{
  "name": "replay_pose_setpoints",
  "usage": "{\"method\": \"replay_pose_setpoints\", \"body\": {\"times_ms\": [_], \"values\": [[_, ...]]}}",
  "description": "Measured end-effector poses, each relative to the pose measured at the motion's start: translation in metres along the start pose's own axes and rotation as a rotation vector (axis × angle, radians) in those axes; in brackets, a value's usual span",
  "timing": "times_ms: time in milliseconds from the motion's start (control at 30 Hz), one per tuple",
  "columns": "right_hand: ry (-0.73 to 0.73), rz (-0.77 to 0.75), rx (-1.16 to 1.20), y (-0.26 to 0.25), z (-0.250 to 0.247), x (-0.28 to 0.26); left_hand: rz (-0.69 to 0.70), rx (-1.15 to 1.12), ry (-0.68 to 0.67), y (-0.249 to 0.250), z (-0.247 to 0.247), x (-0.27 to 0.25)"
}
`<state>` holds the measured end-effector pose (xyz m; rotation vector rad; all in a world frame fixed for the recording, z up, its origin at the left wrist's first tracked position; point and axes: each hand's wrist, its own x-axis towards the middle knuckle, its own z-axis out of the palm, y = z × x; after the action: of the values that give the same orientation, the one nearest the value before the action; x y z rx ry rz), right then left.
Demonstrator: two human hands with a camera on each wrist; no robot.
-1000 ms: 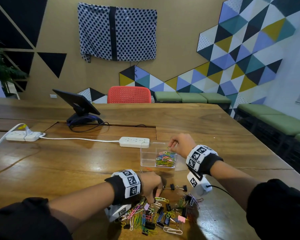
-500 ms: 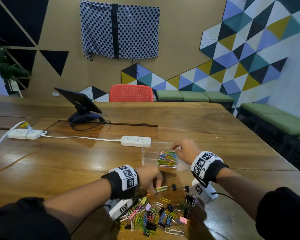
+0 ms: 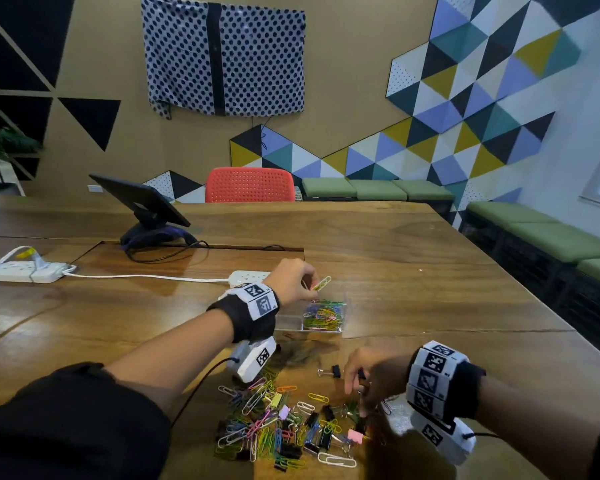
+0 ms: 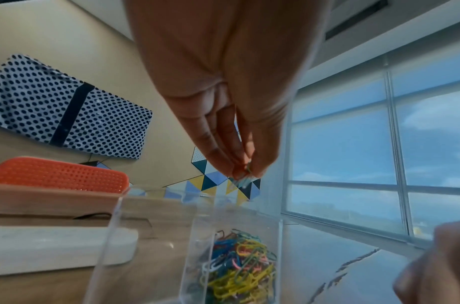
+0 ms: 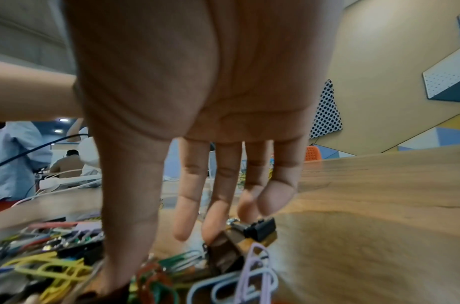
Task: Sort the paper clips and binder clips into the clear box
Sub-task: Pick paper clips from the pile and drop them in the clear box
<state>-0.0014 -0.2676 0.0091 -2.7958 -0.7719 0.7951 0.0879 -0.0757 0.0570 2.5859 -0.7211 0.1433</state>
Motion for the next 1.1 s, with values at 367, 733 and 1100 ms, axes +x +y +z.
{"method": "replay_pose_setpoints", "body": {"times_ms": [367, 733, 1100], "values": [[-0.064, 0.055, 0.184, 0.006, 0.0, 0.001, -0.075, 0.075, -0.021, 0.003, 0.03, 0.024], [-0.042, 0.042, 0.101, 0.003, 0.004, -0.002, -0.141, 0.005, -0.086, -0.001, 0.044, 0.03], [-0.006, 0.028, 0.08, -0.001, 0.009, -0.006, -0.085, 0.015, -0.053, 0.0, 0.04, 0.02]]}}
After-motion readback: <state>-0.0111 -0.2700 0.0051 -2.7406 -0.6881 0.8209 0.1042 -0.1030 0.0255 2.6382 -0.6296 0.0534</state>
